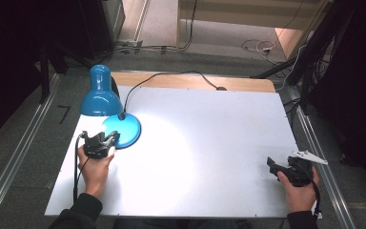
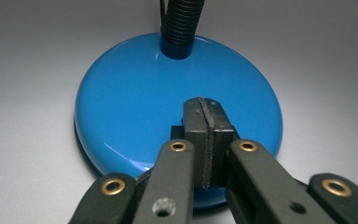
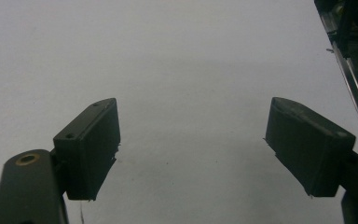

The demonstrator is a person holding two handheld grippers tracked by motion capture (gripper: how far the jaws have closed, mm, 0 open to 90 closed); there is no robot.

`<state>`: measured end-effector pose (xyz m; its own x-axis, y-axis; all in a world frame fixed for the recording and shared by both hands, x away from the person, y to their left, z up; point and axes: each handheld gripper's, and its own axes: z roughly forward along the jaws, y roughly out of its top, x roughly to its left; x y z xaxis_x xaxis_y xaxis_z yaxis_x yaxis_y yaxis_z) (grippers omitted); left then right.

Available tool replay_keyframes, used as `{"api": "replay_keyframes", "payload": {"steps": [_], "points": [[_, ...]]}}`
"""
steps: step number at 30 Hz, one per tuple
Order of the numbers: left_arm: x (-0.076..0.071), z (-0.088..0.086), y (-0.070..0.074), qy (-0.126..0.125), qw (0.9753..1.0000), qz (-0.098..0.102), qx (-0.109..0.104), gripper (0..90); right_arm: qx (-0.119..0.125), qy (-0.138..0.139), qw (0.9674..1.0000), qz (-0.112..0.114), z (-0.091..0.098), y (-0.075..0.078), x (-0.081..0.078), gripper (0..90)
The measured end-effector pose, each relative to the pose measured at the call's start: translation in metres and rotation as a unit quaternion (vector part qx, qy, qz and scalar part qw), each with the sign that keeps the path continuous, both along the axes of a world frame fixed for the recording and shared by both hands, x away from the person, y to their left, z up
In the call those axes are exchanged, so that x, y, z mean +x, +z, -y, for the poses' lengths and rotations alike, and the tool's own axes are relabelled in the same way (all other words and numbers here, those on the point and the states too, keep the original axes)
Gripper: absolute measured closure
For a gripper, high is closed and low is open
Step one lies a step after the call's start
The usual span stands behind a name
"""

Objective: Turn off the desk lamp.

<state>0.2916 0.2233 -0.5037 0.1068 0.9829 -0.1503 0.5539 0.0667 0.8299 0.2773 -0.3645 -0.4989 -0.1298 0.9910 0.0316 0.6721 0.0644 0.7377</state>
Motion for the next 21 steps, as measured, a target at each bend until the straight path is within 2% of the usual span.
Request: {"api": "replay_keyframes", "payload": {"steps": [14,21], "points": [[0.0037,0.0036,0.0017,-0.004,0.9999,-0.001,0.017,90.0,0.0,0.002,1.0,0.001,-0.0001,0.0002,-0.0003,16.6],[0.0044,0.0026,0.0019,-0.006,0.9999,0.0,0.015,90.0,0.0,0.004,1.0,0.001,0.0001,0.0003,-0.0002,16.7]]}}
